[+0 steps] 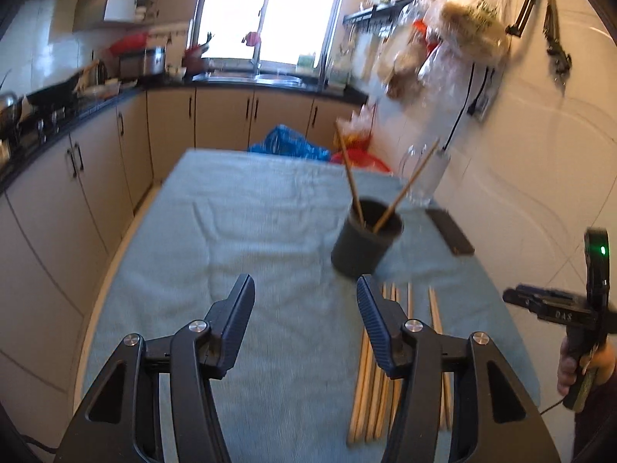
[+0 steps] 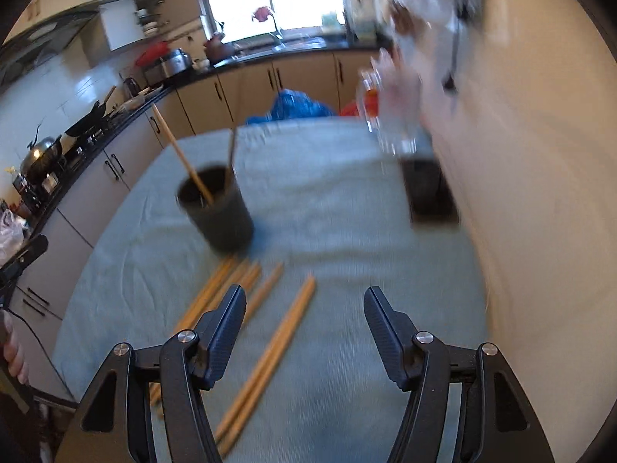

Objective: Organize utensils
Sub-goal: 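Move both open grippers back over the remaining chopsticks, then close the left gripper on a chopstick while the right gripper grasps another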

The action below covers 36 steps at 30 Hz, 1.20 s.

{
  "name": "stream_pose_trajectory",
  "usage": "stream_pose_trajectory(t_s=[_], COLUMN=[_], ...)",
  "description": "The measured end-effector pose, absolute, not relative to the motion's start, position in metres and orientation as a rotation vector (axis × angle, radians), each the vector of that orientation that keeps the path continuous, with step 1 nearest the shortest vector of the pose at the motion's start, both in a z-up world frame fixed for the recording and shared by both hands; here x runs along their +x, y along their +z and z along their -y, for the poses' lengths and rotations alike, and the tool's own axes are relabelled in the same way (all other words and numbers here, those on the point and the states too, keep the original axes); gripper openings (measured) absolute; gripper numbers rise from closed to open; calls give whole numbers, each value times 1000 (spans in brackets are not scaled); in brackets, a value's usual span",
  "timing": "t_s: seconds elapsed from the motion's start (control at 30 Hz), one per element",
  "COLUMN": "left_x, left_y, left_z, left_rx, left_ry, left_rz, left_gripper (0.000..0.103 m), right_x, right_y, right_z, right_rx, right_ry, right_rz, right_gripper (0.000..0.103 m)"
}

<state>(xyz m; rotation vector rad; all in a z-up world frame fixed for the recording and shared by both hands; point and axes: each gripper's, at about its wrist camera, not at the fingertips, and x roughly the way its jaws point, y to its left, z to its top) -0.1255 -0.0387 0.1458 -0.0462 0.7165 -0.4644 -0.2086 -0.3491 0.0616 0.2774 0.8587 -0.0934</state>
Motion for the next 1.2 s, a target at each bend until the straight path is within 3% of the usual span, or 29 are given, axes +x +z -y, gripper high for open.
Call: stream_pose_trajectory(t_s=[0.23,0.5,0.77,1.2], left_x=[-160,-182,-190,-124], left_y=[132,152,157,87], left_z=[58,85,90,112], left_rx=[14,23,122,104], left_ry=[-443,-457,-454,-570], left_rz=[-742,-711,-632,-837], left_gripper=[54,54,62,60], right_x=[-272,-301,-285,-221], right_y=[18,3,4,-22], right_z=[362,377,364,315], right_rx=[310,332,358,301], right_ry=[-72,-54,-43,-65], right_rz=[-849,-829,-824,-908], right_gripper=[68,68,68,65])
